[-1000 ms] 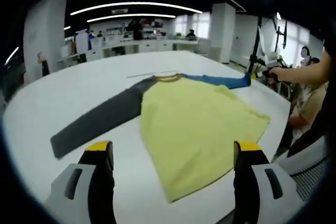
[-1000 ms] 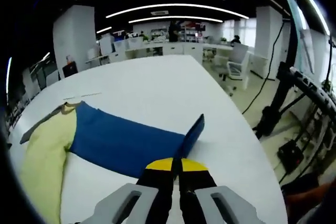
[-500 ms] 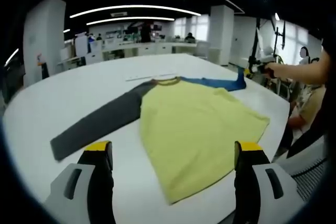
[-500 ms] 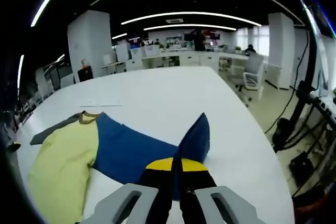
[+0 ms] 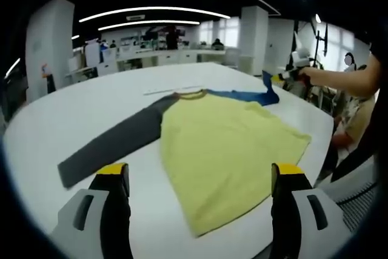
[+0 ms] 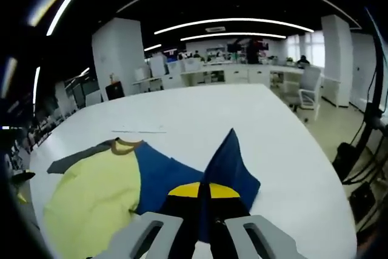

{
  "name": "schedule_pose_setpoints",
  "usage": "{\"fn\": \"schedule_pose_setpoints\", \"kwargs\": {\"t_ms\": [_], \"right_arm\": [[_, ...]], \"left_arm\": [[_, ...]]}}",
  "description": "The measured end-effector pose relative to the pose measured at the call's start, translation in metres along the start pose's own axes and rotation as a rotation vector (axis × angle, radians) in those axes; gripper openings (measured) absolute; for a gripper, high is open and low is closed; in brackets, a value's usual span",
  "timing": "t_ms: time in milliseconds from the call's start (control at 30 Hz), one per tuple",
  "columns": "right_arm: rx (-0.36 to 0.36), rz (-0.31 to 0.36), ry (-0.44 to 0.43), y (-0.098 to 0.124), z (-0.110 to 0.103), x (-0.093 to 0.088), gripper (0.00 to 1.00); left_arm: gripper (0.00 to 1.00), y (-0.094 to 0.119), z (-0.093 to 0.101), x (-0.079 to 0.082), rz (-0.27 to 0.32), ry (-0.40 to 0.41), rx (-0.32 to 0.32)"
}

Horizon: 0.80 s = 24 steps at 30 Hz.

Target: Fold the garment on the visible template until the final outline fits inside the template.

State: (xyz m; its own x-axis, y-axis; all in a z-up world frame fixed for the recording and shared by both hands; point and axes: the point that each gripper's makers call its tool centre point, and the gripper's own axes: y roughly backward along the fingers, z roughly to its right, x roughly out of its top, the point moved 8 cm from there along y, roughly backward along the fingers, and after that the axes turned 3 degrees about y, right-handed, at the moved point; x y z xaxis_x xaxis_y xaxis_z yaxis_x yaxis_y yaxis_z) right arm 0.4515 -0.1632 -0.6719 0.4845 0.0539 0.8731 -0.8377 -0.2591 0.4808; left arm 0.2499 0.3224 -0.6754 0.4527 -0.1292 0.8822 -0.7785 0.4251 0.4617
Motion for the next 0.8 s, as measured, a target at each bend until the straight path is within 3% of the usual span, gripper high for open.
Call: {"fn": "schedule_pose_setpoints", "kwargs": {"t_ms": [800], "right_arm": [[0.173, 0.050, 0.052, -0.034, -0.077, 0.028, 0.00]], "left_arm": [[0.95, 0.000, 0.001, -0.001, -0.001, 0.003, -0.005]]}}
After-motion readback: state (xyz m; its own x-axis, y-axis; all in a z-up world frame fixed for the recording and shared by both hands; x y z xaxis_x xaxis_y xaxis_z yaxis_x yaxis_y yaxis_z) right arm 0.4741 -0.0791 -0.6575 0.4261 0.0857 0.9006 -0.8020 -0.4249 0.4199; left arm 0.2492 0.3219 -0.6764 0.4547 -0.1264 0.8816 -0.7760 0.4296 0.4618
